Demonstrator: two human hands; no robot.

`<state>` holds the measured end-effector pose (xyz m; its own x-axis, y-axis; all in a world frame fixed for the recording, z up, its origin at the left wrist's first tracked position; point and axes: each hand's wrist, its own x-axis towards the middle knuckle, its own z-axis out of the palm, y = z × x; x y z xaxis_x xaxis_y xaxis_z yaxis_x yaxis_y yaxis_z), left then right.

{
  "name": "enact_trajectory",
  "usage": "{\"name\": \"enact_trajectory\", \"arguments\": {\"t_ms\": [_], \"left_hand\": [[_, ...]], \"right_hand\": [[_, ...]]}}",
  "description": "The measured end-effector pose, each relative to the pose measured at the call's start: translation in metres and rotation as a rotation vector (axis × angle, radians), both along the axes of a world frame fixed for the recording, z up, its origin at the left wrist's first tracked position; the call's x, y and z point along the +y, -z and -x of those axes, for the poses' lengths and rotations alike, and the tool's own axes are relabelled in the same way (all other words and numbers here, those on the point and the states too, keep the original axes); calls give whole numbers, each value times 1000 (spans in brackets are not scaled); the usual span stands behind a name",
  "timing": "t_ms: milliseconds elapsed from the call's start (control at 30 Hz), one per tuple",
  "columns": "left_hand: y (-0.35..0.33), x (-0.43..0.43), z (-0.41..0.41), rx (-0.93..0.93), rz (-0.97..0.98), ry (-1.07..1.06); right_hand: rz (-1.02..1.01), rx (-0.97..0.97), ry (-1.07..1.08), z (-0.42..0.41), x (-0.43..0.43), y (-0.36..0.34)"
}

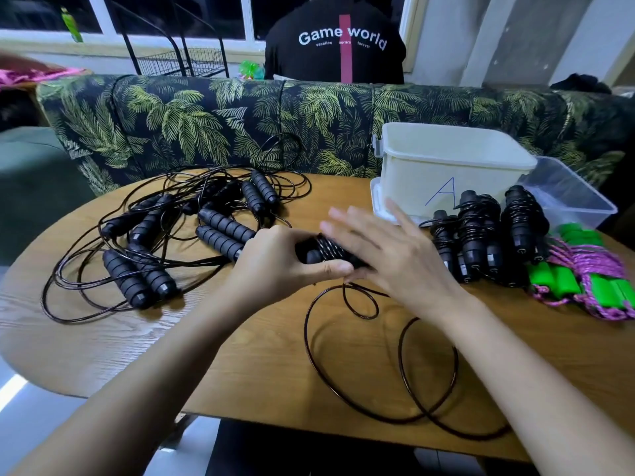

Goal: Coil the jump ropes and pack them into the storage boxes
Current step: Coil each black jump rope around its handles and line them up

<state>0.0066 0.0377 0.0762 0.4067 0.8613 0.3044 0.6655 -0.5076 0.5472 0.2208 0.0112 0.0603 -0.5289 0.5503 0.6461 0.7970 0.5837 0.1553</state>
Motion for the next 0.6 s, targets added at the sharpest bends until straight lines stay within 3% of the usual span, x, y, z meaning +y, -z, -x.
{"name": "enact_trajectory", "arguments": {"t_ms": [100,167,267,333,400,467,600], "left_hand": [[-7,3,-3,-38,141,34],[-15,16,6,-350,439,12],[-13,28,10,-961,839,-31],[2,21,-8,-927,892,6],[18,5,-35,-782,839,115],[29,-4,-55,-743,730,206],[38,13,-57,-579,450,113]], "right_hand": [[69,10,-125,-4,2,-1],[229,185,-86,-6,-2,-1],[511,719,46,-8,-3,-6],[548,862,99,-8,3,-7],[546,859,158,-3,8,-5],[545,878,216,1,13,1],[666,1149,133,-3,17,10]]}}
